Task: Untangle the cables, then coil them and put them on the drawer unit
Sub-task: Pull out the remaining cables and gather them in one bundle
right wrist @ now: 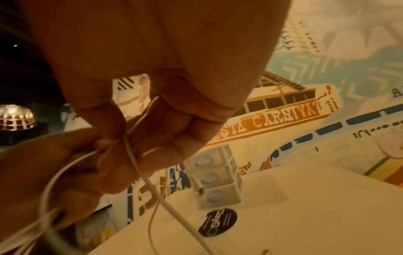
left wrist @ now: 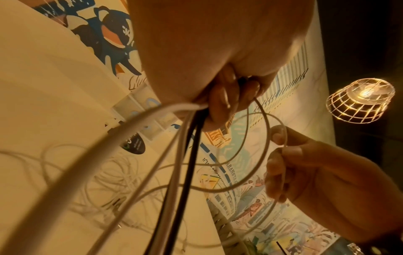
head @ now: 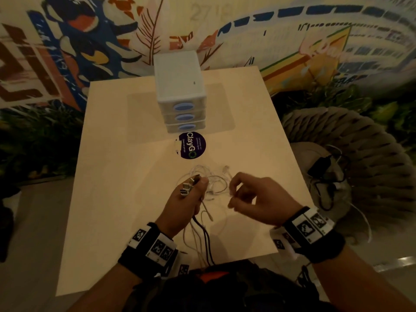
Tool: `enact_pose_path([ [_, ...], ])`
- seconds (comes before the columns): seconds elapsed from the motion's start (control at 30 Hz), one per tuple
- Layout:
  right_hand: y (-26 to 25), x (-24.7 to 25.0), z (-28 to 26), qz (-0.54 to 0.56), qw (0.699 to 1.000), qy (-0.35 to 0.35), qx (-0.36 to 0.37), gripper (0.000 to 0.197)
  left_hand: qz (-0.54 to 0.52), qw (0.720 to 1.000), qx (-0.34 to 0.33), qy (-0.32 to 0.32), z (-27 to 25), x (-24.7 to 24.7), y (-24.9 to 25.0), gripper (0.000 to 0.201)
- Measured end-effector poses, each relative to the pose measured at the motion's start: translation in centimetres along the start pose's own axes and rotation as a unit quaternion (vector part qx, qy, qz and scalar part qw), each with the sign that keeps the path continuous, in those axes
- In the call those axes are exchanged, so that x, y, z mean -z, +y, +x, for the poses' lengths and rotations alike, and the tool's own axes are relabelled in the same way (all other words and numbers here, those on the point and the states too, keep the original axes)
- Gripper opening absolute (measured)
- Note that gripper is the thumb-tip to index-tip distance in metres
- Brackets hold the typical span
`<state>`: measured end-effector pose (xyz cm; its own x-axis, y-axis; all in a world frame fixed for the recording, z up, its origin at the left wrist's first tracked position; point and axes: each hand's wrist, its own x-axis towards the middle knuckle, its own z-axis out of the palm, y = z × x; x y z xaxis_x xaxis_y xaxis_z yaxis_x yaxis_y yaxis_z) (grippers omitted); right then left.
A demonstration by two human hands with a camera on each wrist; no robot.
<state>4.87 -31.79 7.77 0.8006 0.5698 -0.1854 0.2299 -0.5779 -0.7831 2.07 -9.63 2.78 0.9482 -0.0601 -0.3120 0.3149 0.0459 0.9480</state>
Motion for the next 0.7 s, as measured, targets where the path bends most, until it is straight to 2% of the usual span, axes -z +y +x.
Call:
enact_pose_path([
  [0.07,-0.5,-2.3,-0.6,-0.016,1.000,-0.024,-0.003,0.020,0.014,1.000,-0.011,-0.023,-0.7,0.1,0.3,0.033],
  [0.13,-1.2,-3.7,-1.2,0.008,1.000,-0.005,-0.020,0.019,0.039,0.998,-0.020,-0.034,-1.4,0.4,0.5,0.031],
  [0.2,-1.0,-4.1,-2.3,0.078,0.992,0.063,-0.070,0.018,0.042,0.998,-0.021,-0.030,-2.0,1.1,0.5,0.032],
  [0.27,0.1,-4.0,-4.0,0.128,0.971,0.147,-0.139,0.016,0.018,1.000,-0.018,-0.017,-2.5,2.0,0.2,0.034],
  [0.33,2.0,-4.3,-6.3,0.115,0.960,0.175,-0.187,0.016,-0.027,1.000,-0.014,-0.007,-3.1,3.0,0.0,0.036],
  [0.4,3.7,-5.5,-8.5,0.091,0.963,0.130,-0.219,0.016,-0.077,0.997,-0.016,0.004,-3.7,3.9,0.0,0.038],
  [0.47,5.3,-7.5,-10.3,0.071,0.968,0.042,-0.236,0.015,-0.119,0.993,-0.013,0.022,-4.2,4.7,0.0,0.036],
  [0.6,8.0,-12.1,-11.2,-0.008,0.967,-0.132,-0.218,0.015,-0.140,0.989,-0.023,0.038,-4.7,5.2,0.2,0.032],
  [0.7,8.8,-14.0,-10.3,-0.056,0.960,-0.203,-0.185,0.023,-0.117,0.992,-0.035,0.028,-4.7,5.2,0.4,0.034],
])
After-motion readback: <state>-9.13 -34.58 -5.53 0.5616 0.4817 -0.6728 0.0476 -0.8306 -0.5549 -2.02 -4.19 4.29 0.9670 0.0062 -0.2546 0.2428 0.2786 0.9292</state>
